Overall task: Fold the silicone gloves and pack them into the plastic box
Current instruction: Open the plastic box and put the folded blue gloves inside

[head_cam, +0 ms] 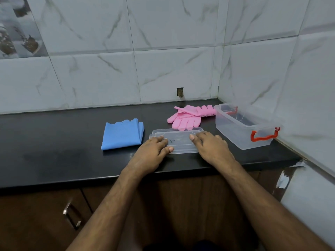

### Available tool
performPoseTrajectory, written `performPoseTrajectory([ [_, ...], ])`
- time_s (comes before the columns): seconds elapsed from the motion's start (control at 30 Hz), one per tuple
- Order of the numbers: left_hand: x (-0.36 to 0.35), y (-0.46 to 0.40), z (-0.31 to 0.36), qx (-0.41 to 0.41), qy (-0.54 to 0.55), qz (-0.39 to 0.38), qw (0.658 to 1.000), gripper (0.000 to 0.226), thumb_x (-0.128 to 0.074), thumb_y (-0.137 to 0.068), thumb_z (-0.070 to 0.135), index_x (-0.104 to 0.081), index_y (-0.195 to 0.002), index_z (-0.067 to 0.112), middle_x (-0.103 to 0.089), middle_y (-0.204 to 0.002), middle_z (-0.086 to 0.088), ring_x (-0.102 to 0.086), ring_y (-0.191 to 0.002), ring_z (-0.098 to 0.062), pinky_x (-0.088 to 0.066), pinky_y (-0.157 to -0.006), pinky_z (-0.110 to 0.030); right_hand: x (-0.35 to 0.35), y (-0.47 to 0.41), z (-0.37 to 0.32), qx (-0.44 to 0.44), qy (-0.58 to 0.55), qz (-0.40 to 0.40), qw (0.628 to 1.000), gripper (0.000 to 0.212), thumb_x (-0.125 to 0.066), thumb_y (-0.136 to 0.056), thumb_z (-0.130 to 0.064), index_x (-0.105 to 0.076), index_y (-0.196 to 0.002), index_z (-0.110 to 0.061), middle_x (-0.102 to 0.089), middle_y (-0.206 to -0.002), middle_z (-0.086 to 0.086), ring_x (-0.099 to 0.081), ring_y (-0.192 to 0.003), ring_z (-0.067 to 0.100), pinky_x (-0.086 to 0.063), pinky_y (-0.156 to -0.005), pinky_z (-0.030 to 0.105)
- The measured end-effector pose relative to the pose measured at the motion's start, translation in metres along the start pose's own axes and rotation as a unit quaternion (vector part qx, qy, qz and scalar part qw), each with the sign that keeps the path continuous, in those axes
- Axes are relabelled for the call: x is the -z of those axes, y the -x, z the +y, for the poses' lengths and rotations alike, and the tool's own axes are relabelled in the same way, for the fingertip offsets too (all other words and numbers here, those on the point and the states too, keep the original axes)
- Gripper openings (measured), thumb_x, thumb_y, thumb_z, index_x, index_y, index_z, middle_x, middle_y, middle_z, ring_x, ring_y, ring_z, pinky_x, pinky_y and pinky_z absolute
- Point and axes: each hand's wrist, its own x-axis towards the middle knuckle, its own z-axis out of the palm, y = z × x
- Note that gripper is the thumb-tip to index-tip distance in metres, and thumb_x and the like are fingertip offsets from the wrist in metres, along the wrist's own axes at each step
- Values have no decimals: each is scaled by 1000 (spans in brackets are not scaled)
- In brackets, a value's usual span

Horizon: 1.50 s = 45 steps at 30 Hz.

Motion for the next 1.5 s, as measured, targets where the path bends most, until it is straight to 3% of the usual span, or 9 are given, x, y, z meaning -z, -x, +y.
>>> performPoseTrajectory([
  [0.13,-3,-7,2,6,-44,13,999,53,-33,-107,51,-54,-143,18,-43,-159,-7,-34,-149,-23,-27,-122,-45,2,-1,-5,5,64,63,996,67,-21,-100,-65,-66,-122,-20,-59,-132,4,-50,-116,28,-47,-92,45],
  [0.2,-6,-5,1,15,-38,42,998,58,-30,-107,53,-49,-147,15,-39,-162,-9,-28,-153,-25,-23,-125,-45,4,3,-12,24,133,122,983,64,-25,-100,-63,-68,-120,-19,-61,-126,4,-51,-113,24,-48,-90,41],
  [0.3,-8,2,-1,26,9,103,994,63,-28,-107,52,-40,-155,13,-28,-168,-10,-14,-158,-24,-14,-128,-42,2,13,-30,96,139,184,968,51,-35,-102,-53,-69,-113,-18,-62,-116,3,-52,-104,22,-47,-84,39],
  [0.5,1,15,-9,91,103,216,967,54,-36,-109,40,-41,-153,8,-21,-169,-14,-11,-158,-27,-16,-127,-43,-26,31,-91,224,52,160,960,32,-48,-99,-39,-68,-112,-17,-61,-119,2,-54,-107,25,-47,-85,41],
  [0.67,21,41,-46,256,111,341,898,62,-44,-107,37,-32,-153,-2,-8,-169,-25,-9,-157,-37,-21,-125,-48,-50,27,-146,278,13,132,951,30,-61,-95,-35,-65,-116,-14,-53,-133,10,-52,-112,28,-46,-87,42],
  [0.83,40,62,-91,321,131,314,884,69,-44,-105,44,-27,-154,-2,-17,-166,-24,-28,-150,-42,-35,-114,-53,-64,9,-190,343,41,115,931,29,-63,-93,-31,-62,-120,-19,-56,-129,3,-54,-112,25,-42,-86,39],
  [0.97,45,62,-110,335,113,281,892,62,-44,-104,49,-42,-144,1,-41,-151,-22,-45,-135,-40,-41,-104,-49,-66,-6,-206,357,56,104,927,25,-58,-95,-23,-62,-119,-21,-60,-126,0,-54,-113,23,-41,-90,39],
  [1.2,46,48,-119,352,72,245,900,58,-39,-101,61,-66,-115,12,-54,-128,-15,-50,-122,-35,-38,-104,-49,-68,-15,-217,318,120,112,934,16,-60,-93,-16,-63,-108,-19,-64,-104,2,-55,-101,23,-43,-82,36],
  [1.5,48,55,-114,336,70,252,905,51,-40,-102,57,-69,-109,16,-58,-126,-10,-52,-120,-31,-40,-102,-45,-65,-18,-222,282,134,73,947,16,-53,-91,-5,-61,-102,-15,-65,-91,3,-60,-88,23,-35,-62,33],
])
